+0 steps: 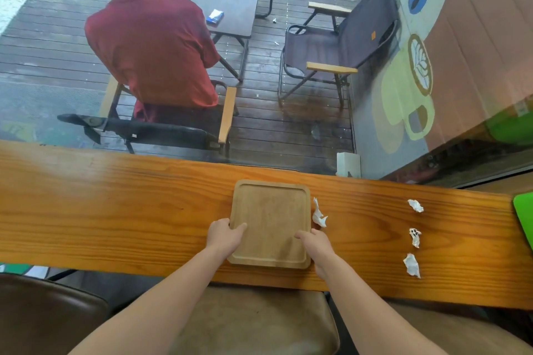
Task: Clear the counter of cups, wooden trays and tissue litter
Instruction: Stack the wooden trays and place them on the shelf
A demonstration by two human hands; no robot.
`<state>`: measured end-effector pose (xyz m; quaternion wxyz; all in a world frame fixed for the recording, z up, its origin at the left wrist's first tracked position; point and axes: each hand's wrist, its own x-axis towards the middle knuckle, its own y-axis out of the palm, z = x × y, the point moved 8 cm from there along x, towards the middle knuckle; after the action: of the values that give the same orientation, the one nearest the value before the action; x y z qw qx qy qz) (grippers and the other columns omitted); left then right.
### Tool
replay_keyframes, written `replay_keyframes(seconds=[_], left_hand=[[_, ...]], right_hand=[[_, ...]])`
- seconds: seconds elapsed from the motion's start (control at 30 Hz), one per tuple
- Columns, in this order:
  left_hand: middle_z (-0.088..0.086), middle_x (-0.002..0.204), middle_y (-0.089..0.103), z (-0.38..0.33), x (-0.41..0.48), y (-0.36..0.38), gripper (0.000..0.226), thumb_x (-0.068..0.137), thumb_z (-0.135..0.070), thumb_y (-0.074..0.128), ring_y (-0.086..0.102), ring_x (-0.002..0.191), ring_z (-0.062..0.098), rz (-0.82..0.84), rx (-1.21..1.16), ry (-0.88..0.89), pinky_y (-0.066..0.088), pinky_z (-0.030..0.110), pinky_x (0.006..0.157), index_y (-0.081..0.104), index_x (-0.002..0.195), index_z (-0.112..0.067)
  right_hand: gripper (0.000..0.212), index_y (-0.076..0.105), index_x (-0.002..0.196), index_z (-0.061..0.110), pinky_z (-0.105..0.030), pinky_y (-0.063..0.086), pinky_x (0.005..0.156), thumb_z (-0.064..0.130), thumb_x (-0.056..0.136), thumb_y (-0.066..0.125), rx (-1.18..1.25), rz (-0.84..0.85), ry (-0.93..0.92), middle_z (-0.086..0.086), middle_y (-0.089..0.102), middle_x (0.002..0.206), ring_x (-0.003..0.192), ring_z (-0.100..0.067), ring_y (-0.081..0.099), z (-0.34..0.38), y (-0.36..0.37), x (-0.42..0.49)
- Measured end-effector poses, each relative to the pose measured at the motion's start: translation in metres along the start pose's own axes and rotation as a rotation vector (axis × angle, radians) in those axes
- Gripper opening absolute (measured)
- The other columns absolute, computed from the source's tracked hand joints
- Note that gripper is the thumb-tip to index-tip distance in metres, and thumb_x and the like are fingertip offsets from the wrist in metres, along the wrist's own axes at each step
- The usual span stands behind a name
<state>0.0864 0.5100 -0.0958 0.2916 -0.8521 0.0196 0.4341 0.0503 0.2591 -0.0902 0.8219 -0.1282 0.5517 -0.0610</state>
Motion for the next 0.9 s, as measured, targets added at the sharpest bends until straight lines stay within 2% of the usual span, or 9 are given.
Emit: replay_keyframes(seconds=[0.13,0.27,0.37,0.43,0.53,0.9], left_hand=[[0.01,0.126,0.064,0.013,0.004,0.004,0.064,0.089,-0.049,0.065,0.062,0.112,0.028,-0.028,-0.132,-0.1,0.056,0.044,0.093,0.054,0.135,-0.007],[0.009,0.122,0.063,0.023,0.008,0.01,0.072,0.085,-0.058,0.065,0.061,0.109,0.028,-0.011,-0.25,-0.159,0.056,0.042,0.091,0.053,0.133,-0.006],[0.01,0.127,0.058,0.026,0.009,0.017,0.08,0.085,-0.062,0.061,0.057,0.114,0.03,0.067,-0.376,-0.187,0.052,0.046,0.097,0.042,0.14,-0.007],[0.011,0.134,0.056,0.024,0.008,0.018,0.083,0.084,-0.064,0.059,0.056,0.119,0.031,0.101,-0.39,-0.156,0.05,0.049,0.101,0.038,0.143,-0.009],[0.01,0.134,0.056,0.018,0.004,0.011,0.082,0.084,-0.064,0.058,0.057,0.116,0.028,0.105,-0.383,-0.072,0.051,0.044,0.098,0.038,0.143,-0.01],[0.006,0.115,0.06,-0.023,-0.037,-0.021,0.069,0.086,-0.063,0.057,0.06,0.104,0.026,0.096,-0.293,0.137,0.055,0.044,0.09,0.047,0.129,-0.01]], right_hand=[[0.069,0.037,0.15,0.012,-0.048,0.038,0.108,0.036,0.091,0.064,0.089,-0.032,0.041,-0.008,0.04,0.153,0.135,-0.031,0.043,-0.004,0.001,0.007],[0.076,0.041,0.145,0.009,-0.049,0.044,0.106,0.047,0.086,0.07,0.124,-0.032,0.059,-0.01,0.055,0.138,0.125,-0.03,0.052,-0.007,-0.001,0.018],[0.074,0.042,0.139,0.01,-0.052,0.045,0.105,0.05,0.084,0.071,0.135,0.01,0.077,-0.008,0.057,0.13,0.119,-0.03,0.054,-0.011,0.006,0.018],[0.073,0.042,0.137,0.01,-0.053,0.043,0.106,0.05,0.084,0.071,0.148,0.033,0.081,-0.008,0.057,0.131,0.121,-0.03,0.053,-0.012,0.008,0.017],[0.07,0.045,0.136,0.01,-0.052,0.043,0.106,0.049,0.083,0.072,0.174,0.049,0.047,-0.006,0.059,0.127,0.118,-0.028,0.054,-0.01,0.009,0.01],[0.054,0.057,0.125,0.009,-0.051,0.043,0.107,0.045,0.087,0.071,0.3,0.016,-0.091,-0.006,0.065,0.123,0.113,-0.028,0.059,0.004,-0.008,-0.054]])
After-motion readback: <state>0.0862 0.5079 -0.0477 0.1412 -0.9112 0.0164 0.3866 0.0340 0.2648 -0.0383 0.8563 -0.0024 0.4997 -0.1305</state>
